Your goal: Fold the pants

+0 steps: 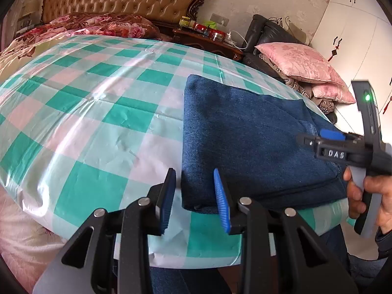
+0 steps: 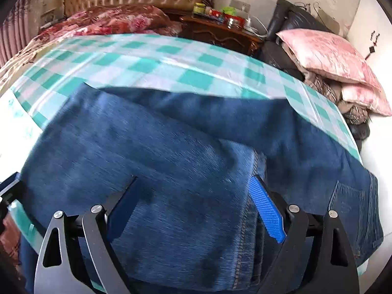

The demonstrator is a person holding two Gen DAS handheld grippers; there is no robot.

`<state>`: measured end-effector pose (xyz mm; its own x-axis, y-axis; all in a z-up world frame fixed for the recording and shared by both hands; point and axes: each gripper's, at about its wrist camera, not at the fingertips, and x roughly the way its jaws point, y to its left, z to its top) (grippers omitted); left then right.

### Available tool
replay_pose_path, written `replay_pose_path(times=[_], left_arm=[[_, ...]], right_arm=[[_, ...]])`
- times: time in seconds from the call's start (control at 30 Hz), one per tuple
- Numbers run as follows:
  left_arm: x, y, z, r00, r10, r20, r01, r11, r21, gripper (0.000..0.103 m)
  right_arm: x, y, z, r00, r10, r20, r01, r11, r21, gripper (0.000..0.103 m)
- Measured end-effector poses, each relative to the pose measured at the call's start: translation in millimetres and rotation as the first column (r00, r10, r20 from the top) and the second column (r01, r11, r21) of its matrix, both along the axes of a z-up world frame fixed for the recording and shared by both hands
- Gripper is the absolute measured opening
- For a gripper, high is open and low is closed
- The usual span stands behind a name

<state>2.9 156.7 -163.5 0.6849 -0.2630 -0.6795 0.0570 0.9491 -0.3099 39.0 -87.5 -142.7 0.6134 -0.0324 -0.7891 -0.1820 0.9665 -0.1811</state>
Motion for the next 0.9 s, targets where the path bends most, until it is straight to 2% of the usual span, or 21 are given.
replay_pose_path(times=[0.17,0.27,0.3,0.33,0.43,0.5,0.63,0.73,0.77,0.8,0.9], left_arm=[[-0.7,0.6,-0.4,1.000,-0.003,0.007,0.003,1.000,-0.001,0.032],[-1.0,0.1,-0.6,1.000,-0.003,0.009,0.003,1.000,-0.001,0.032],[-0.7,0.0,-0.6,1.000,-0.002,0.009,0.002,1.000,-0.002,0.032],[-0.5,0.1,-0.5,1.000,-0.002,0.007,0.002,1.000,-0.003,0.032],[0.3,-0.3,-0.2,1.000,-0.002,0.002,0.002,1.000,-0.003,0.032],[0.2,0.0,0.1,1.000,-0.002,0.004,0.002,1.000,-0.006,0.032],[-0.1,1.2,-0.3,1.000,0.000,0.006,0.000,1.000,-0.018,0.032],[0.5,-1.7,1.3,1.000,0.001,0.004,-0.001,1.000,0.003,0.032],[0.2,-2.5,1.7,1.000,0.005,0.002,-0.005,1.000,0.009,0.035],[-0.8,-3.6,3.8,1.000,0.024,0.005,-0.024,0.999,0.029,0.042],[-3.4,-6.5,10.9,0.999,0.035,0.034,-0.037,0.998,0.054,0.044]], right_arm=[[14.3,27.8,14.4,0.998,0.058,-0.004,-0.058,0.997,0.048,0.085],[32.5,58.8,22.9,0.991,0.131,-0.024,-0.128,0.984,0.122,0.079],[40.1,72.2,23.4,0.986,0.163,-0.036,-0.156,0.978,0.142,0.076],[50.7,88.8,20.8,0.979,0.196,-0.056,-0.185,0.970,0.159,0.068],[78.2,119.6,10.1,0.972,0.214,-0.094,-0.196,0.966,0.169,0.052],[91.3,134.8,-1.5,0.971,0.212,-0.114,-0.195,0.970,0.143,0.048],[87.9,147.9,-15.7,0.976,0.204,-0.079,-0.198,0.977,0.074,0.048],[87.0,145.3,-17.8,0.978,0.196,-0.067,-0.191,0.979,0.076,0.048],[87.0,144.8,-17.9,0.979,0.194,-0.064,-0.189,0.979,0.075,0.048],[86.9,145.0,-18.3,0.979,0.194,-0.062,-0.190,0.979,0.071,0.048],[85.3,146.1,-18.9,0.979,0.196,-0.050,-0.193,0.980,0.056,0.048]])
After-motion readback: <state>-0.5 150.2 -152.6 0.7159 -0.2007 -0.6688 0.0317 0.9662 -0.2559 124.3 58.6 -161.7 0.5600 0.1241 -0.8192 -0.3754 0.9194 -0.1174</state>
